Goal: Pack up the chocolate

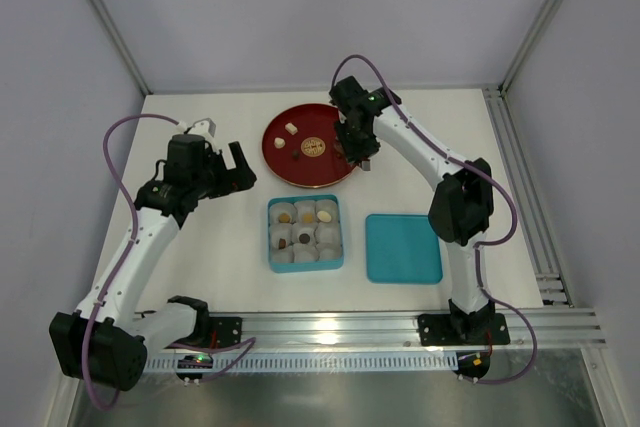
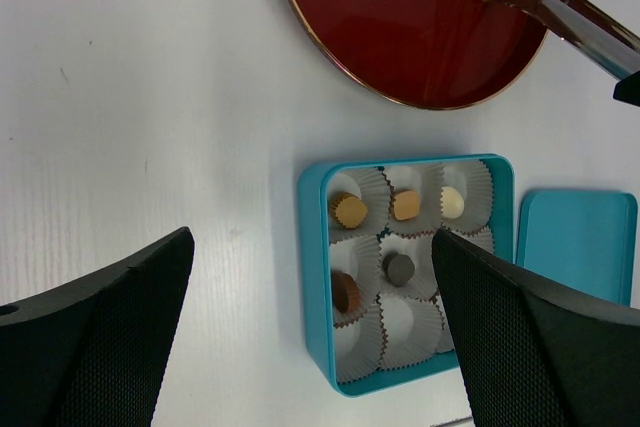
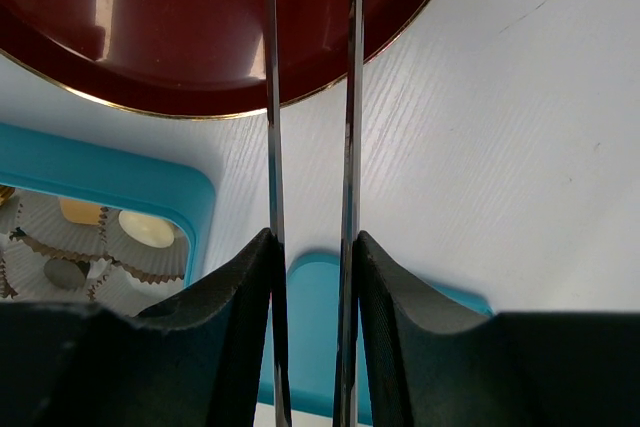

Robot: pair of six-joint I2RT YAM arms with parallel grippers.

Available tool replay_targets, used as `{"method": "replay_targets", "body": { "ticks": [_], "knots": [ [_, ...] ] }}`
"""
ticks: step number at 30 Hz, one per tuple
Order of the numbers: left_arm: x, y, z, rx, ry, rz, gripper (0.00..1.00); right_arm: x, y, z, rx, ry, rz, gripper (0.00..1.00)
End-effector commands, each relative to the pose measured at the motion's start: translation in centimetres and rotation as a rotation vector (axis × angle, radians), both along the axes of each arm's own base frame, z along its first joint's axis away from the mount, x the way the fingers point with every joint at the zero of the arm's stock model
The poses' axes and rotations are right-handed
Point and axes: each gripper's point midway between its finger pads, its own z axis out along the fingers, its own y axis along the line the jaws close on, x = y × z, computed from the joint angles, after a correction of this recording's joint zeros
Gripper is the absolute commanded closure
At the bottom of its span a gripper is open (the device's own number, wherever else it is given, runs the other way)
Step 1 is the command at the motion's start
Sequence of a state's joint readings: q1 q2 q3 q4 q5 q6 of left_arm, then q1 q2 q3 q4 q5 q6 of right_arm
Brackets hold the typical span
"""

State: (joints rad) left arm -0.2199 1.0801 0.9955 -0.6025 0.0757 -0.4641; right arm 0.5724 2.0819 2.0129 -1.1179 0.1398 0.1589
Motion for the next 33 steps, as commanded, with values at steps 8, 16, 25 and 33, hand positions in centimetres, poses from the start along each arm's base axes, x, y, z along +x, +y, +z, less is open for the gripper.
{"method": "replay_targets", "body": {
  "ticks": [8,16,25,33],
  "knots": [
    [0.51,-0.27,0.59,-0.019,-0.028,-0.007,0.0,-0.04,-0.62,3.47,0.009,-0.085,0.001,0.61],
    [0.5,-0.23,0.52,-0.016,-0.028,-0.008,0.0,-0.13,-0.43,3.48,0.014,-0.08,0.006,0.61],
    [0.55,-0.22,0.65,-0.019,-0.03,-0.007,0.0,-0.29,-0.11,3.37,0.017,-0.076,0.014,0.61],
    [0.53,-0.27,0.65,-0.019,-0.03,-0.008,0.0,-0.18,-0.09,3.54,0.018,-0.081,0.011,0.68]
  ]
}}
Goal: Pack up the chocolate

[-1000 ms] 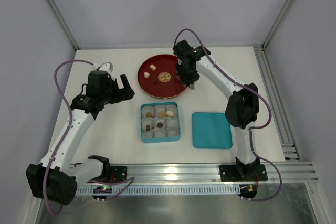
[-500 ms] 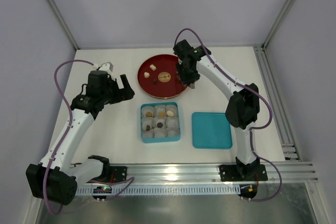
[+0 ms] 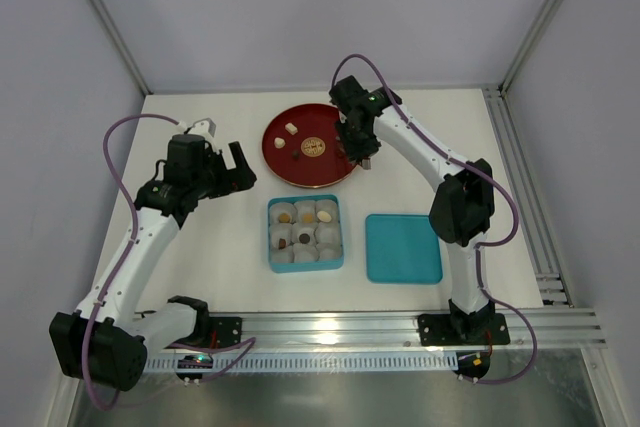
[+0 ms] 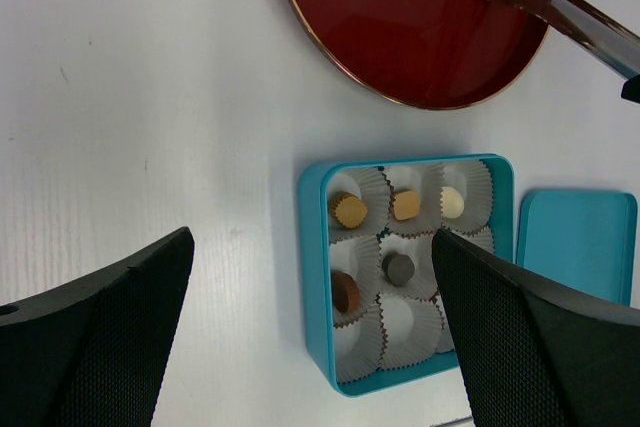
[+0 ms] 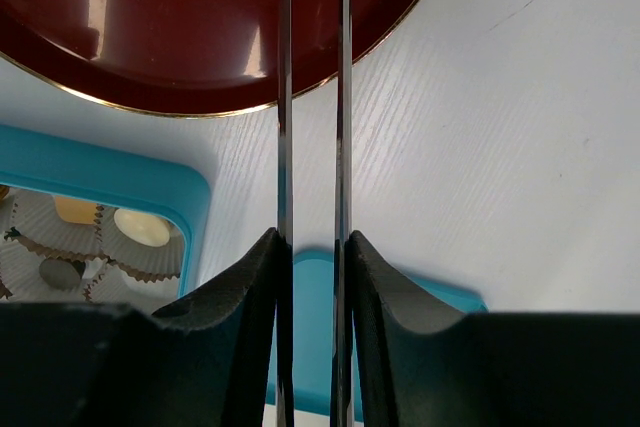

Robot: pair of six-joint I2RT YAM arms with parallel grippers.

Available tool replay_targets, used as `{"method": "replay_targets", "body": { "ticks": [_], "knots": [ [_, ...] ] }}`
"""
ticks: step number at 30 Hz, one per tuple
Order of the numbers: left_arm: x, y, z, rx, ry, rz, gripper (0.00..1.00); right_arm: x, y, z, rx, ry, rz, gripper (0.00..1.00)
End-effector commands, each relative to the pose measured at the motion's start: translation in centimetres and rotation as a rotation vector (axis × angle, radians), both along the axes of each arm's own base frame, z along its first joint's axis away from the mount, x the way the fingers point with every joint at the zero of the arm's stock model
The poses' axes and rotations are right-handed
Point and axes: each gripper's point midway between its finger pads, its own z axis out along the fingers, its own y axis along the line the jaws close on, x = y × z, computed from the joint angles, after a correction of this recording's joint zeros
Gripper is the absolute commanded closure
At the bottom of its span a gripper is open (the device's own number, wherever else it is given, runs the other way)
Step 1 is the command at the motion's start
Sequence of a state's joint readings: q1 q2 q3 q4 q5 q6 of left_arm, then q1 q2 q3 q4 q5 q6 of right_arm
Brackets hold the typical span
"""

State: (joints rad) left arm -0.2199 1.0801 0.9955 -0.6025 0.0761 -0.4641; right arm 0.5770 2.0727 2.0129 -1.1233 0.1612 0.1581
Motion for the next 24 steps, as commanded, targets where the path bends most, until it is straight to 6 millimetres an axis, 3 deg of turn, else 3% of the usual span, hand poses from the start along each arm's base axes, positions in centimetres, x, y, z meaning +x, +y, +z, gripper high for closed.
{"method": "replay_targets", "body": {
  "ticks": [1,24],
  "knots": [
    [0.5,-0.3,0.6,-0.017,-0.029,-0.009,0.0,-0.1,0.1,3.2,0.031,-0.068,0.014,0.68],
    [0.6,-0.3,0.6,-0.018,-0.027,-0.006,0.0,0.1,0.1,5.0,0.043,-0.104,0.011,0.67]
  ]
}}
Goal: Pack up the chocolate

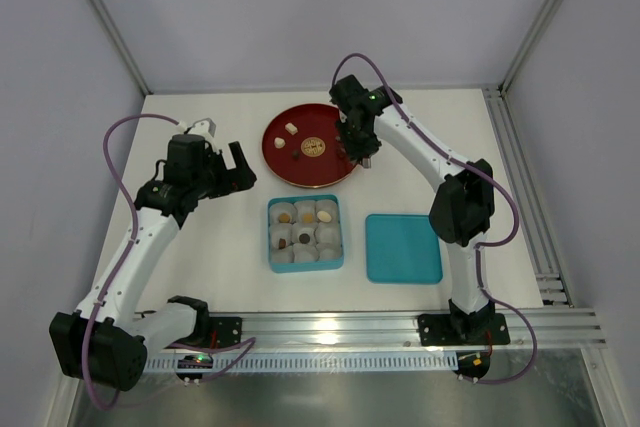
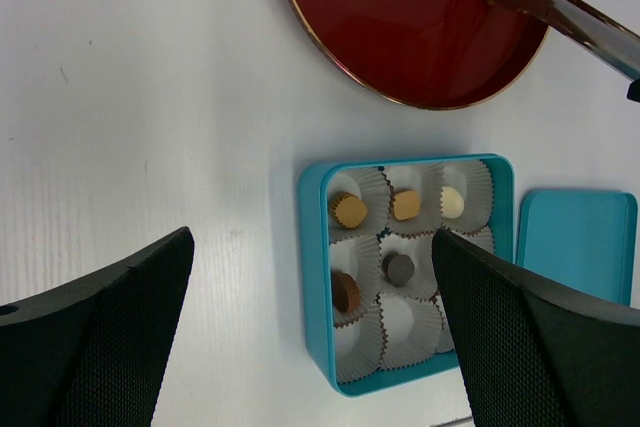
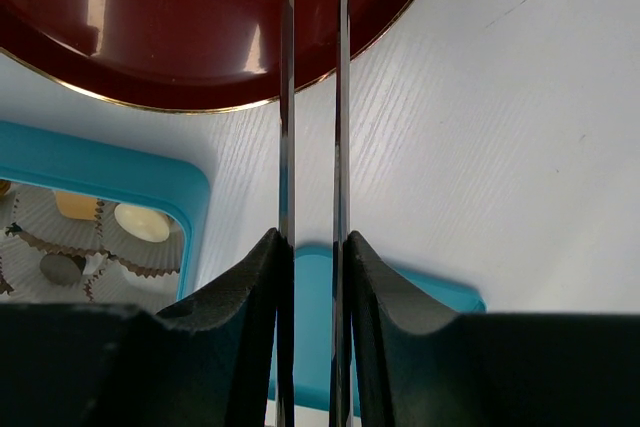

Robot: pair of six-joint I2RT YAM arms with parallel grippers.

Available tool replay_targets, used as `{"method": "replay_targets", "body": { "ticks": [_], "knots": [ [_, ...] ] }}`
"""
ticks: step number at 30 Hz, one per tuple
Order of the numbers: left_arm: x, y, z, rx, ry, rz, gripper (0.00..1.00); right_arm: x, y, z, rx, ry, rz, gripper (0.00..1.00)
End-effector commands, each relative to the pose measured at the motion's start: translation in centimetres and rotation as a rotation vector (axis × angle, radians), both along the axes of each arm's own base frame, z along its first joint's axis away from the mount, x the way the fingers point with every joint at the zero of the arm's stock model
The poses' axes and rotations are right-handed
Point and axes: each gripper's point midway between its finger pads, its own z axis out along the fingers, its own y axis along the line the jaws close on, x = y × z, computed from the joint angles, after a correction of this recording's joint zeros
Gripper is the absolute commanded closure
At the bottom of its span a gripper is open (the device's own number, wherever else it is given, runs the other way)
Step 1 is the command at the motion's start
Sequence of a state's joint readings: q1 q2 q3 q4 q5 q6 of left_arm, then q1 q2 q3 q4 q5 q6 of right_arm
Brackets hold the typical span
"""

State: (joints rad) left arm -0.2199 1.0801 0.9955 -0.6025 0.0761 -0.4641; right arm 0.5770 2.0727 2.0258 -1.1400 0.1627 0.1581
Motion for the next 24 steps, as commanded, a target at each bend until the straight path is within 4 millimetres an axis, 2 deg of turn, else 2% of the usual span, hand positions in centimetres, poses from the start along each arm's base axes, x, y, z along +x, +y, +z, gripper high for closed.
{"method": "replay_targets", "body": {
  "ticks": [1,18,24],
  "knots": [
    [0.6,-0.2,0.5,-0.018,-0.026,-0.004,0.0,0.2,0.3,4.9,0.047,-0.109,0.014,0.67],
    [0.6,-0.2,0.5,-0.02,-0.027,-0.004,0.0,0.0,0.7,5.7,0.05,-0.126,0.023,0.67],
    [0.7,-0.2,0.7,-0.024,-0.029,-0.007,0.0,-0.7,1.1,6.3,0.055,-0.132,0.033,0.67]
  ]
}}
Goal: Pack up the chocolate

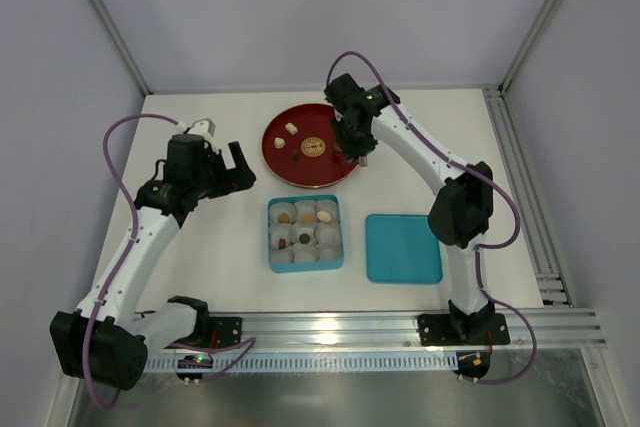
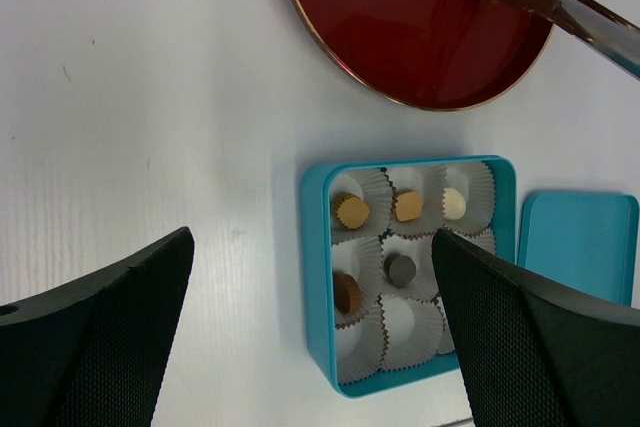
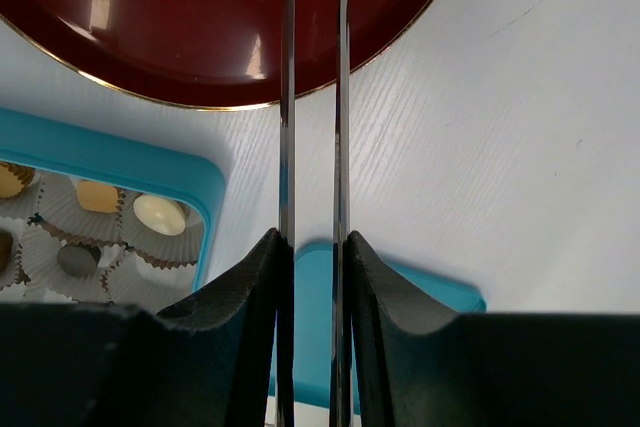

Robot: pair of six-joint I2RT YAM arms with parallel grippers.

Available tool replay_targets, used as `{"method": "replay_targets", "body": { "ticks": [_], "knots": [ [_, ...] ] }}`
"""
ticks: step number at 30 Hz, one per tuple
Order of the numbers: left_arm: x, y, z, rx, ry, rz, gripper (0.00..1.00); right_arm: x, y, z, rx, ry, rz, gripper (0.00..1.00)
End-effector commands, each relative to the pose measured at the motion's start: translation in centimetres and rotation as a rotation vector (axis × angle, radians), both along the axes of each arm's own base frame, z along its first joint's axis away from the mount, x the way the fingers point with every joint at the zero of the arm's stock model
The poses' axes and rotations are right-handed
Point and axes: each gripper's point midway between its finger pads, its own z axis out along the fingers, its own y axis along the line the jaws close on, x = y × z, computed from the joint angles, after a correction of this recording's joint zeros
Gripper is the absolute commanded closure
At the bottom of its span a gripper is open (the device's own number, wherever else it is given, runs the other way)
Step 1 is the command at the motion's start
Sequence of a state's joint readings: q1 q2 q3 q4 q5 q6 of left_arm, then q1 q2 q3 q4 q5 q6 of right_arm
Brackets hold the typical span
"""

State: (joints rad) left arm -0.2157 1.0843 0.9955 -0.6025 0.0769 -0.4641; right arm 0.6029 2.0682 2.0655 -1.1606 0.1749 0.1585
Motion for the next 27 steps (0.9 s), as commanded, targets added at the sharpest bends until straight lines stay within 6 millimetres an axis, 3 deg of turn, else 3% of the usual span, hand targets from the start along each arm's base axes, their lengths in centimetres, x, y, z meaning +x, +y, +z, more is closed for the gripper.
{"method": "replay_targets", "body": {
  "ticks": [1,14,27],
  "knots": [
    [0.6,-0.3,0.6,-0.024,-0.029,-0.009,0.0,-0.6,0.2,5.1,0.055,-0.106,0.014,0.67],
    [0.6,-0.2,0.5,-0.025,-0.024,-0.006,0.0,-4.1,0.6,7.4,0.093,-0.133,0.037,0.67],
    [0.6,-0.1,0.6,-0.024,-0.026,-0.002,0.01,-10.3,1.8,9.9,0.128,-0.152,0.088,0.67]
  ]
}}
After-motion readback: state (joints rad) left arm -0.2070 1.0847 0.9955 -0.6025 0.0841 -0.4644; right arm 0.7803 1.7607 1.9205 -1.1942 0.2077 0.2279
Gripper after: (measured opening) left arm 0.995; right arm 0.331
